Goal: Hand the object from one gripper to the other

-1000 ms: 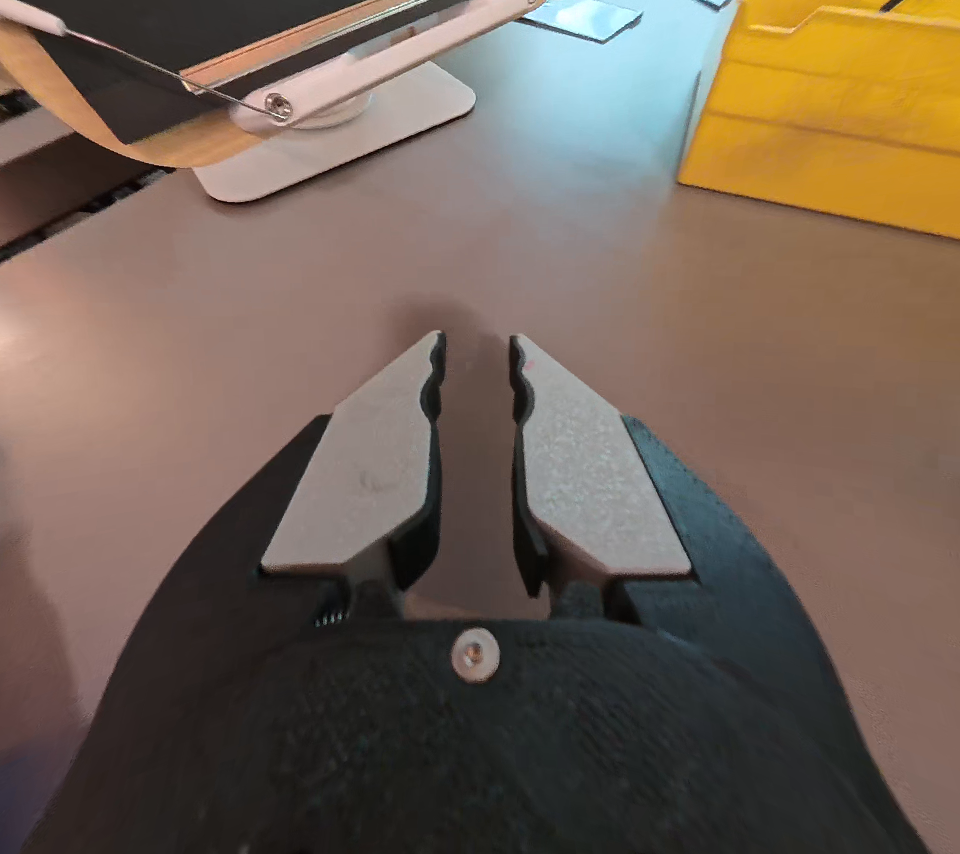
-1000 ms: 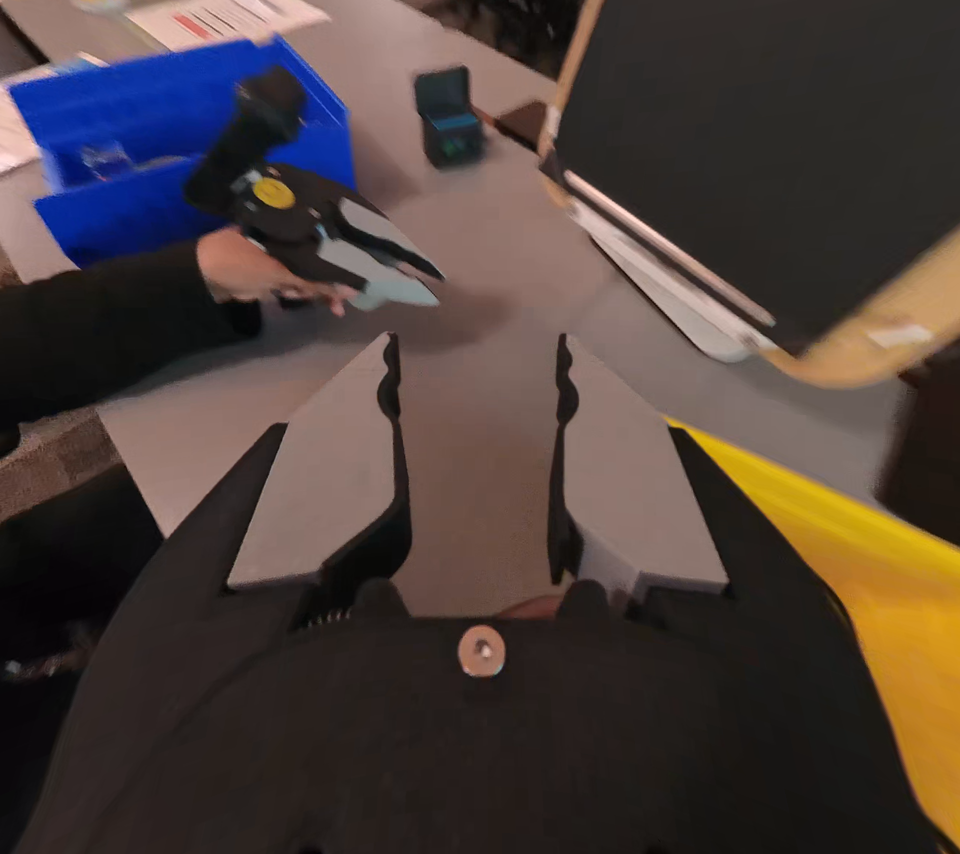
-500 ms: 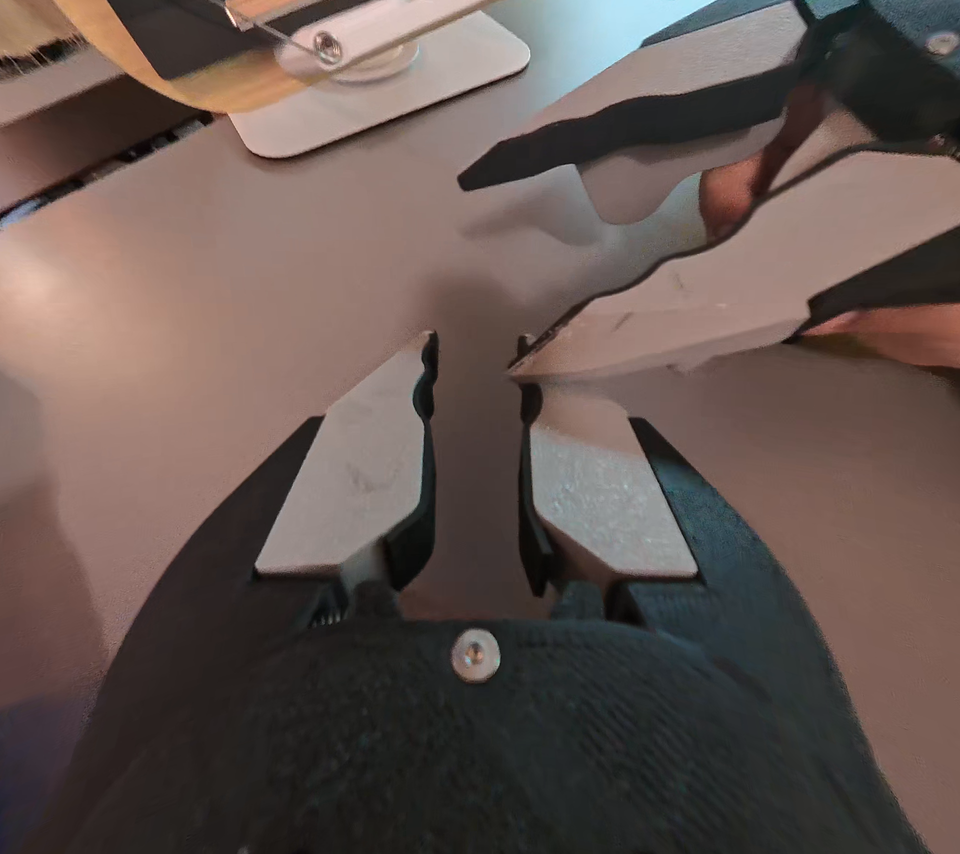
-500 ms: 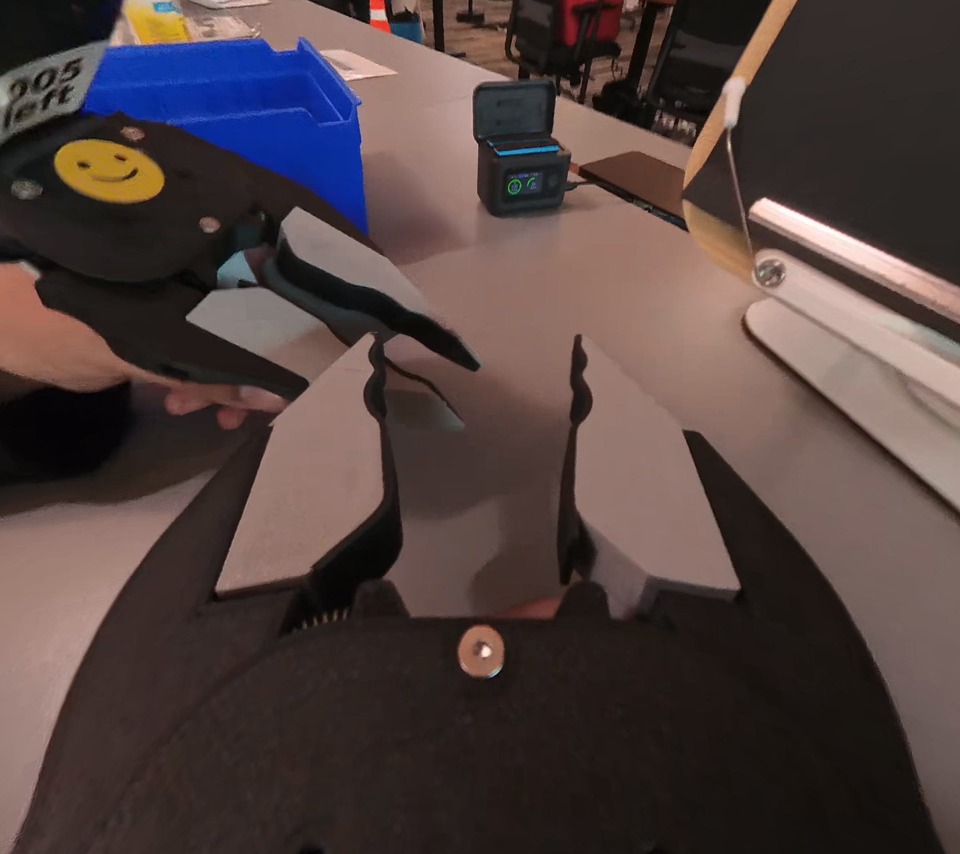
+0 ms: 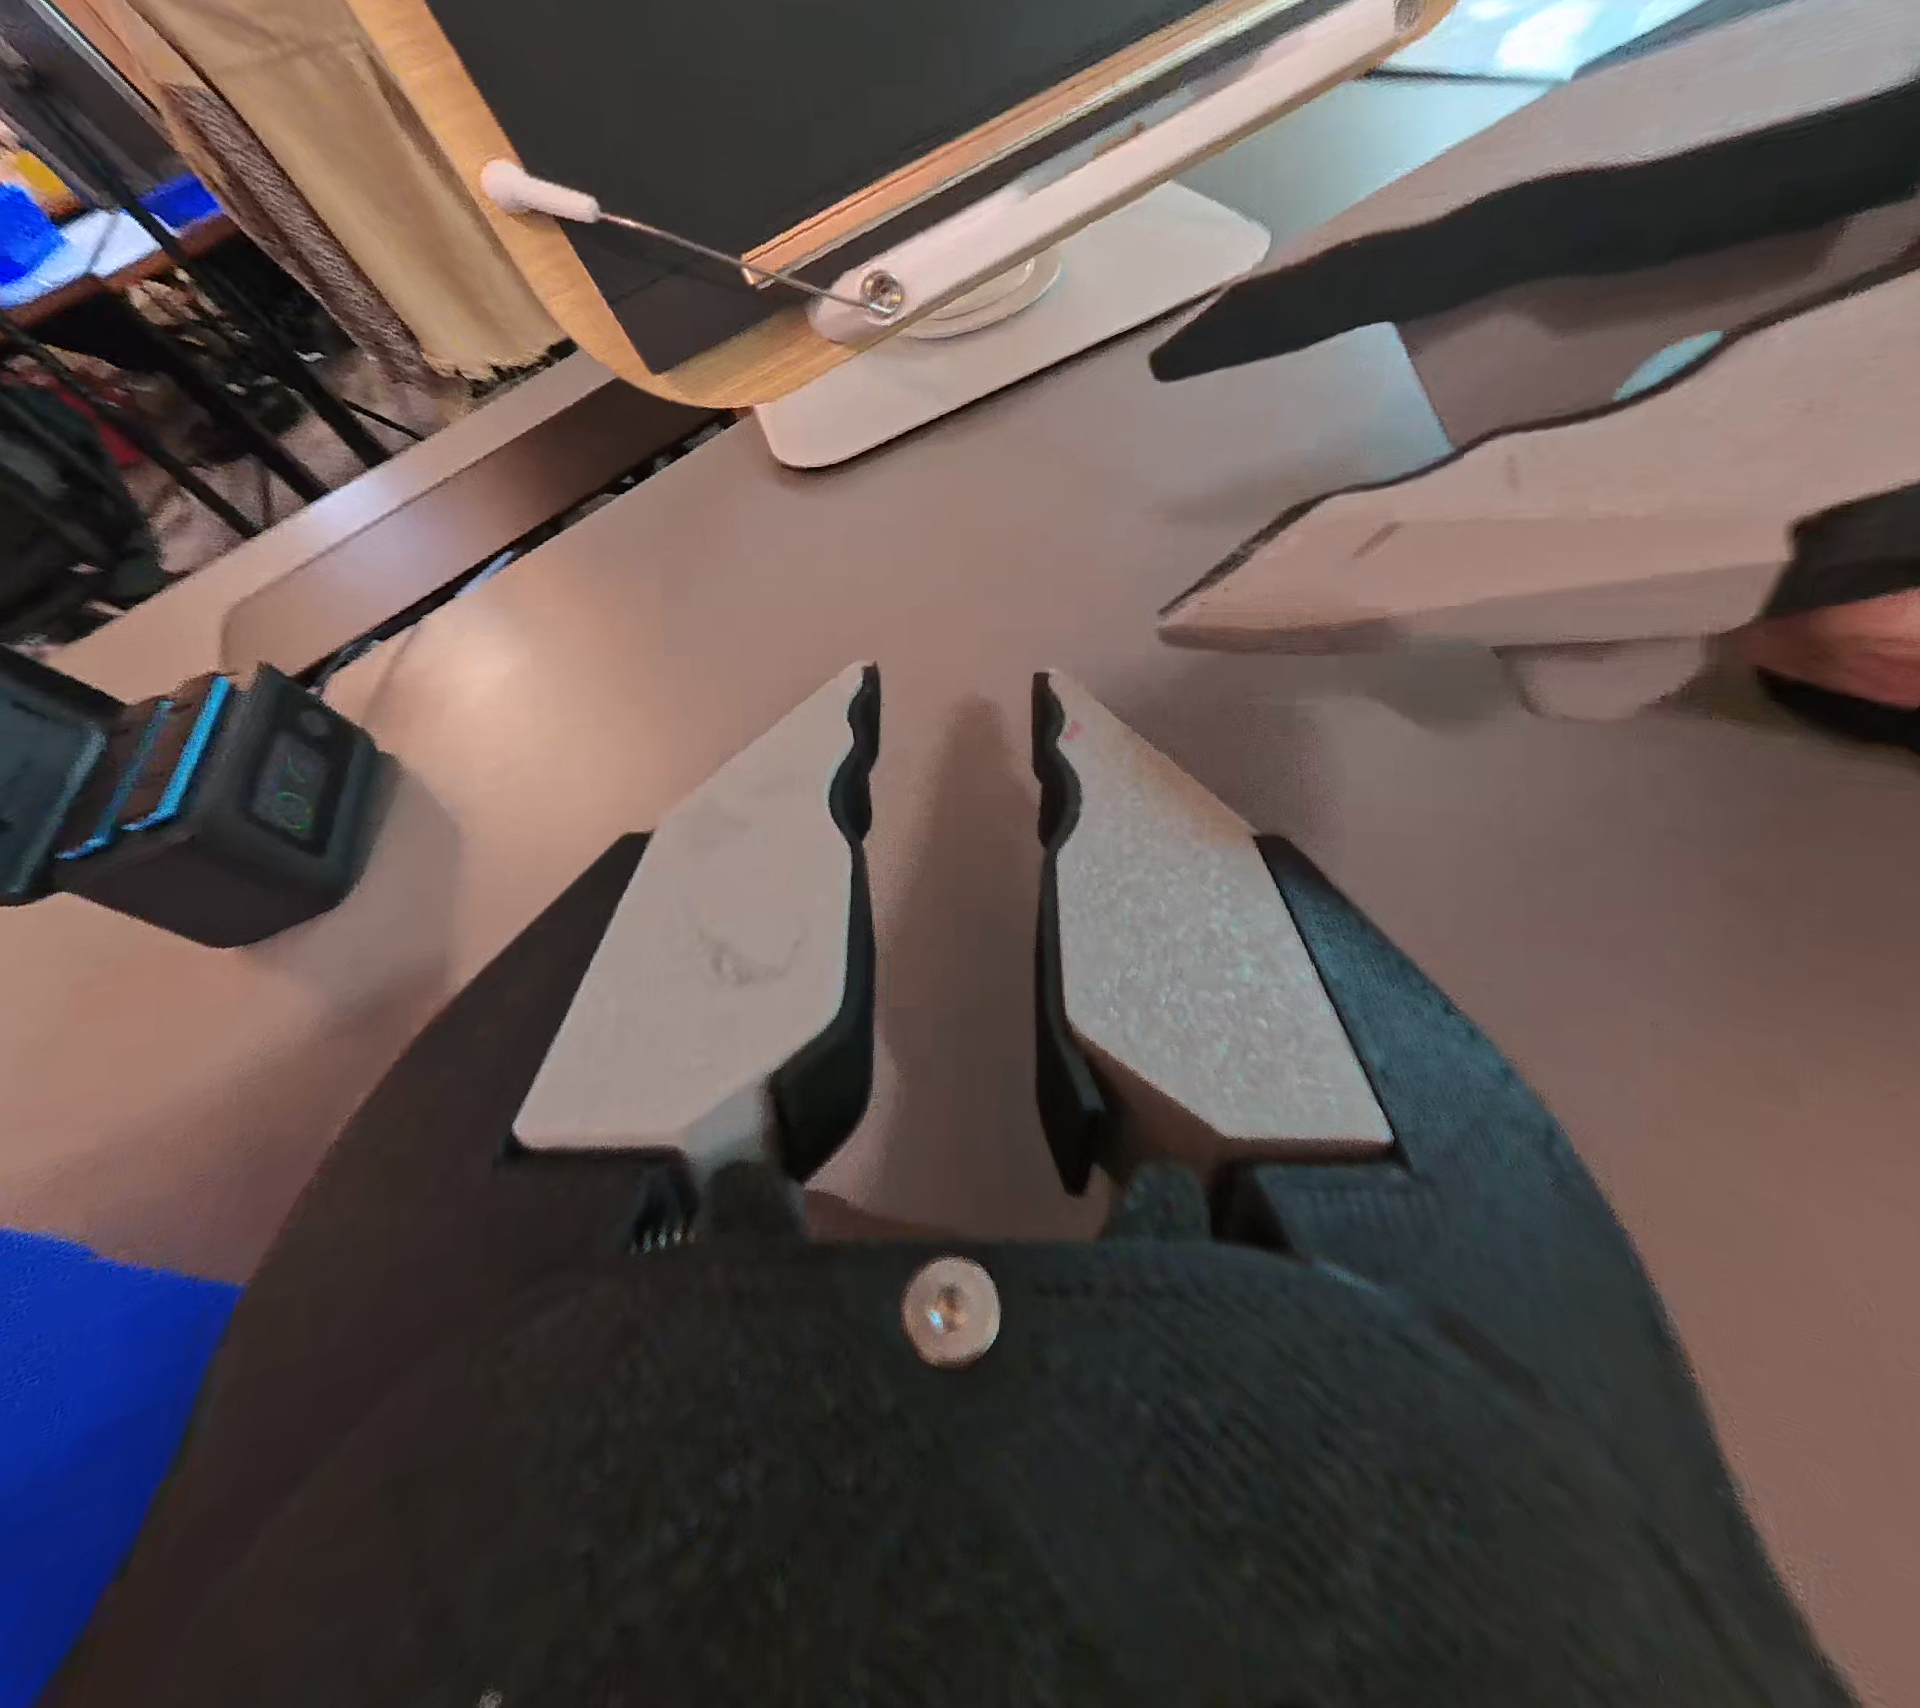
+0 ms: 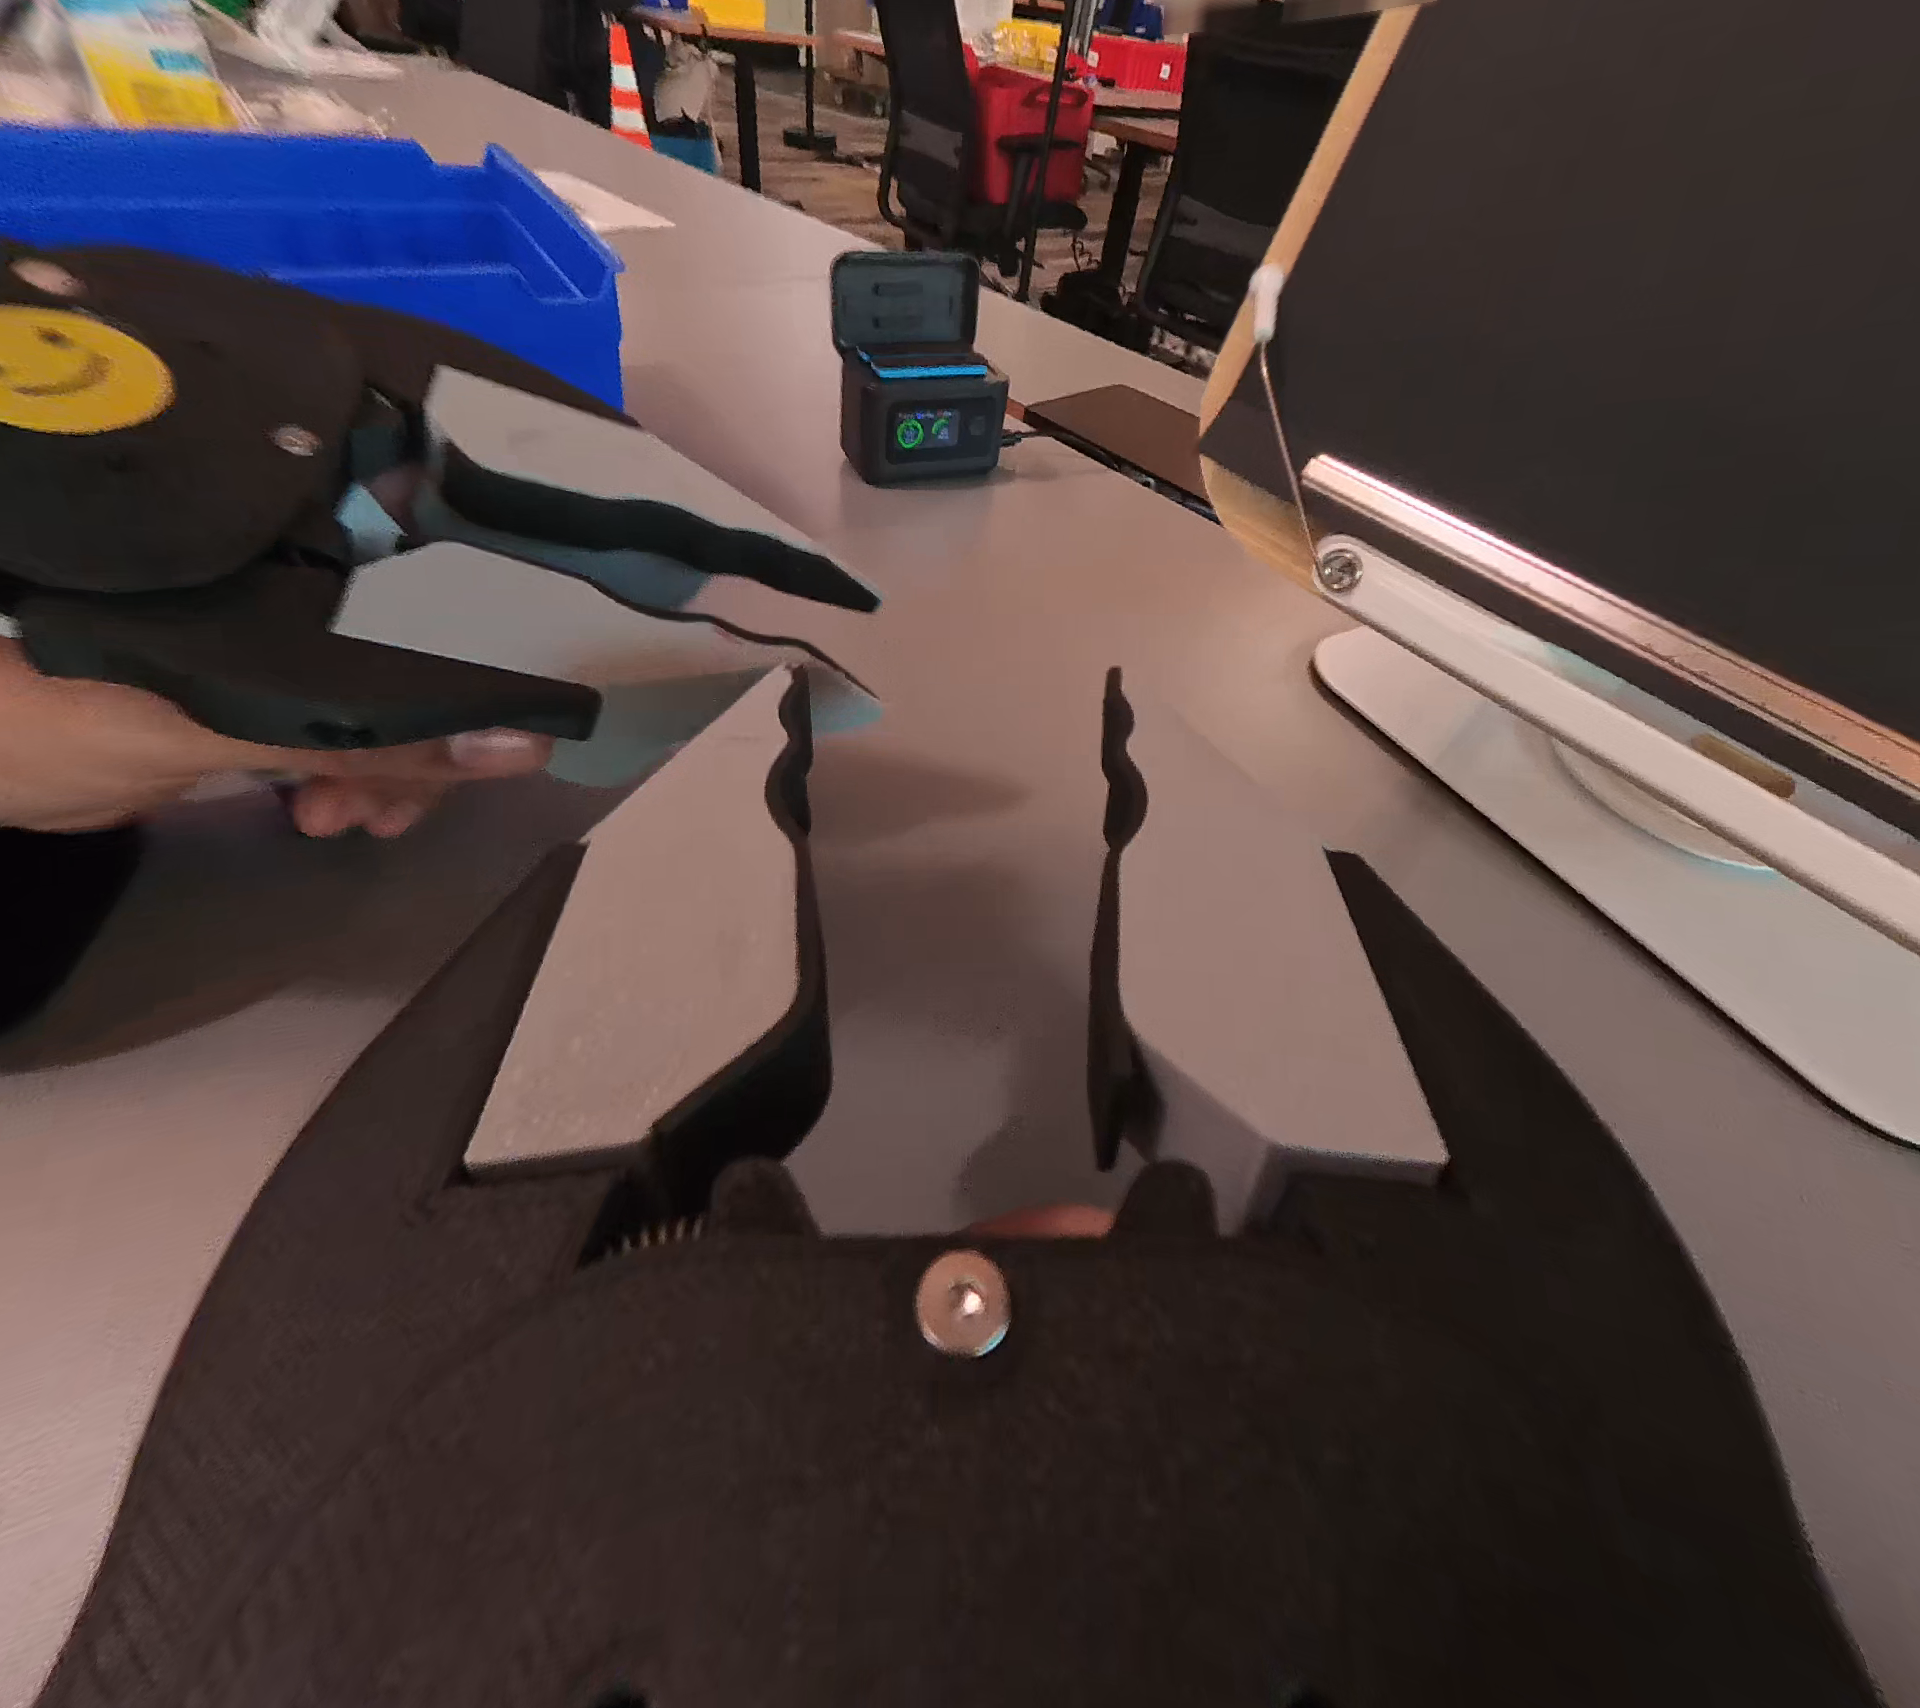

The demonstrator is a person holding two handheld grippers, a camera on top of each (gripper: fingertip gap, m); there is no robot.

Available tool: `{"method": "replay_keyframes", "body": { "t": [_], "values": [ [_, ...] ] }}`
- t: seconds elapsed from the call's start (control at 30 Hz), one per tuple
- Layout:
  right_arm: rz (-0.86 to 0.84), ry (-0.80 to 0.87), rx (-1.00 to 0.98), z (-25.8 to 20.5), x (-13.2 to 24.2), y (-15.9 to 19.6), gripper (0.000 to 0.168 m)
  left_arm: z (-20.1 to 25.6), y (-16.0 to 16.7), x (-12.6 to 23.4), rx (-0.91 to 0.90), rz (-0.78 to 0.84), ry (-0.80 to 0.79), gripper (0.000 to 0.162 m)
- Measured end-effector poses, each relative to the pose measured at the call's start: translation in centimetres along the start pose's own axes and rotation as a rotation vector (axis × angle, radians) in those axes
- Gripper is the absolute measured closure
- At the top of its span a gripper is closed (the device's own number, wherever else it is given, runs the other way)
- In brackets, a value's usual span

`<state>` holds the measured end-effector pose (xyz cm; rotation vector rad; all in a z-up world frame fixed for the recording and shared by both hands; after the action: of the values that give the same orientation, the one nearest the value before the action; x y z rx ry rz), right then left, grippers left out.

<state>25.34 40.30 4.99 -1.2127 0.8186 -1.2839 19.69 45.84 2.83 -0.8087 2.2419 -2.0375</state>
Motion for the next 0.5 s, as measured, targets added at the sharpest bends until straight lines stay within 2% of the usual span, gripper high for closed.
{"method": "replay_keyframes", "body": {
  "t": [0.07,0.17,0.3,0.4,0.47,0.5],
  "values": [
    [-0.036,0.003,0.034,-0.2,-0.4,0.5,0.112,0.1,0.2,0.6,-0.036,-0.008,-0.035,0.135],
    [-0.014,-0.078,-0.008,-1.5,-0.4,0.4,0.113,0.3,1.1,2.0,0.022,-0.016,-0.059,0.135],
    [-0.021,-0.070,-0.004,-1.6,-0.1,0.5,0.109,0.5,1.4,5.3,0.038,0.043,-0.129,0.138],
    [-0.022,-0.076,-0.016,-1.6,-0.2,0.6,0.113,1.1,2.0,7.3,0.078,0.047,-0.105,0.138],
    [-0.014,-0.077,-0.058,-1.2,-0.3,0.6,0.124,0.6,2.3,8.5,0.100,0.054,-0.124,0.134],
    [-0.002,-0.068,-0.096,-0.8,-0.2,0.6,0.119,0.4,2.4,9.1,0.135,0.041,-0.110,0.130]
  ]
}}
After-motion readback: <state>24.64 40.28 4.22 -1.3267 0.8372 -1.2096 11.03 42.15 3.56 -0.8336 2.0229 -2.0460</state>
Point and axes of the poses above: each gripper's, where its closed fingertips meet, x back along the fingers, y out of its underside, z = x × y across the jaws, the point moved 4 cm from there along x, back along the fingers, and after that the axes turned 7 degrees about x, right-handed, at the moved point
